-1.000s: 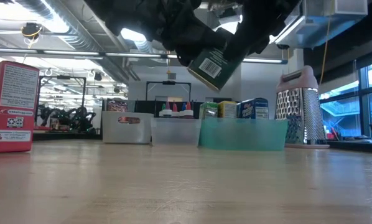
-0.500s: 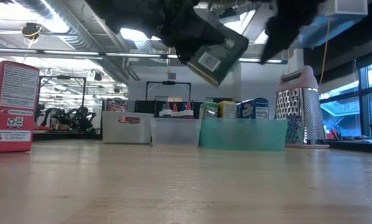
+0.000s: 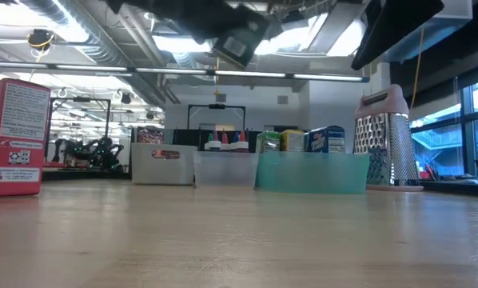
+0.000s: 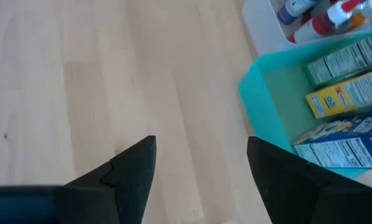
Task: Pick & Place Kitchen Items
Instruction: Put the black seasoning can into the gray bin
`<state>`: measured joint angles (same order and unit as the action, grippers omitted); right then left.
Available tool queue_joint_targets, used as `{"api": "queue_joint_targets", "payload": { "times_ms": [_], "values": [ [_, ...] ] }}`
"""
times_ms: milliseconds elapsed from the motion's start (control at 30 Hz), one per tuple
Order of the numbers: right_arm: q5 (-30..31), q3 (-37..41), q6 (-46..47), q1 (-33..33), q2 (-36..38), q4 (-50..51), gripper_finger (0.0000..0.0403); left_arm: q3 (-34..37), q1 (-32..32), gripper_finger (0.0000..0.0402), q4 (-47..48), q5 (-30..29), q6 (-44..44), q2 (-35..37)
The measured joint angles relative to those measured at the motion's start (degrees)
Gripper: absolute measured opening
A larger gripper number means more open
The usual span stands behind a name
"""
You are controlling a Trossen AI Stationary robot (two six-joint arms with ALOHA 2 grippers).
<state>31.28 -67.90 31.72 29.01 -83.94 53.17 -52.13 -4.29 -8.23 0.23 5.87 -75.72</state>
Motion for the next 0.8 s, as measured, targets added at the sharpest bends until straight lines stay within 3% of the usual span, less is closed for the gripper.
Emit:
{"api": "queue_joint_targets", "payload": {
  "times_ms": [167, 433, 800],
  "values": [
    [1.8, 0.0, -0.6, 1.7, 0.0, -0.5, 0.0254, 10.3, -5.8, 0.0118, -5.5, -1.5, -1.1, 6.9],
    [3.2, 0.0, -0.8, 2.3, 0.0, -0.7, 0.0254, 26.9, -12.7, 0.0120, -24.3, -2.4, -3.4, 13.8],
    [3.7, 0.1, -1.1, 2.2, 0.0, -1.0, 0.0254, 29.8, -20.1, 0.0118, -30.1, -13.4, -3.5, 11.9]
  ]
}}
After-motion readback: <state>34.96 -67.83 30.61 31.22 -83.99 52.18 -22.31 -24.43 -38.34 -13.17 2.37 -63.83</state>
